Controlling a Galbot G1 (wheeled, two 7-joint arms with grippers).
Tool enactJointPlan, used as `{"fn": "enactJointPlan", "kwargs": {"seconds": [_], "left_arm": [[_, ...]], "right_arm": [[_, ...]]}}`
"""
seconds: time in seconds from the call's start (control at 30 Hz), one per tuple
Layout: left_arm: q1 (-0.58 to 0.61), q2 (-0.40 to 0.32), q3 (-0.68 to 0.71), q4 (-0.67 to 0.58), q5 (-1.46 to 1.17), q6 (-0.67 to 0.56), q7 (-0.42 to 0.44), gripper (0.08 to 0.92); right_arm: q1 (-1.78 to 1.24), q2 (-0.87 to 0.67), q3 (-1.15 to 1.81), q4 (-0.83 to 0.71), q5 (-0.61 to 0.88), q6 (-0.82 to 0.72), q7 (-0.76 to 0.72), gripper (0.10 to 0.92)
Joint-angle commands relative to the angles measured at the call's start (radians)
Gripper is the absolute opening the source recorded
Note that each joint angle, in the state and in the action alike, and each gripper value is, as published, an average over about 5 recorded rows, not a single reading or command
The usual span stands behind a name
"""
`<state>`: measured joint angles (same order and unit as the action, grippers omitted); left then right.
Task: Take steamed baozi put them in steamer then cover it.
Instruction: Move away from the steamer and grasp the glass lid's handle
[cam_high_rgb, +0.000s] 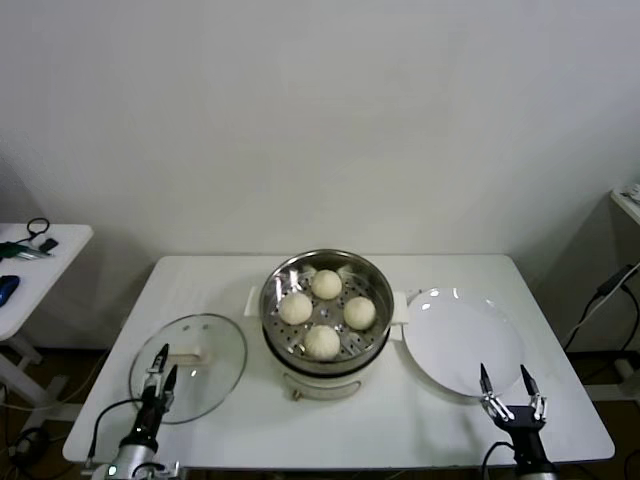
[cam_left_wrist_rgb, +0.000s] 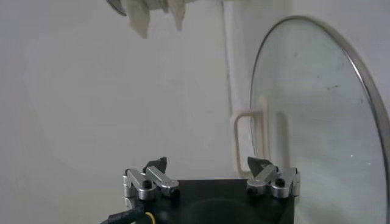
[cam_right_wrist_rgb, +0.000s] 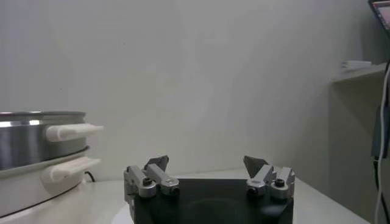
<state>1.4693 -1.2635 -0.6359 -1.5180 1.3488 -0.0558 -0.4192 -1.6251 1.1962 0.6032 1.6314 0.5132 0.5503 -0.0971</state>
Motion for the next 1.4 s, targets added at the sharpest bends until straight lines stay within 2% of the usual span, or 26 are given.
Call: {"fn": "enactJointPlan", "kwargs": {"seconds": [0.03,0.37,0.47,0.77,0.93,1.17,1.27,1.4], "left_arm": [[-0.073,0.004,0.006,0.055,0.026,0.001,-0.002,0.823],[-0.156,0.014,0.047,0.114,-0.056,0.029,0.034,0.823],[-0.167,0.015,0.052,0.126,-0.07,0.038,0.033,0.793],[-0.169,0.002,0.061,0.151,-0.07,0.044,0.033,0.576],[-0.168,-0.004,0.061,0.151,-0.069,0.044,0.033,0.395],[-0.157,-0.009,0.062,0.133,-0.072,0.05,0.033,0.196],[-0.148,-0.003,0.059,0.106,-0.081,0.05,0.035,0.148],[-0.124,0.033,0.055,0.006,-0.12,0.06,0.064,0.144]], "right_arm": [[-0.014,0.008,0.005,0.007,-0.002,0.009,0.002,0.823],[-0.014,0.014,0.008,0.006,-0.005,0.013,0.004,0.823],[-0.012,0.016,0.006,0.006,-0.007,0.013,0.004,0.823],[-0.009,0.025,0.007,0.01,-0.016,0.013,0.008,0.823],[-0.01,0.026,0.01,0.014,-0.022,0.011,0.015,0.823],[-0.01,0.031,0.016,0.032,-0.035,-0.001,0.029,0.823],[-0.01,0.033,0.023,0.043,-0.045,-0.013,0.038,0.823],[-0.005,0.038,0.037,0.064,-0.081,-0.054,0.076,0.823]]}}
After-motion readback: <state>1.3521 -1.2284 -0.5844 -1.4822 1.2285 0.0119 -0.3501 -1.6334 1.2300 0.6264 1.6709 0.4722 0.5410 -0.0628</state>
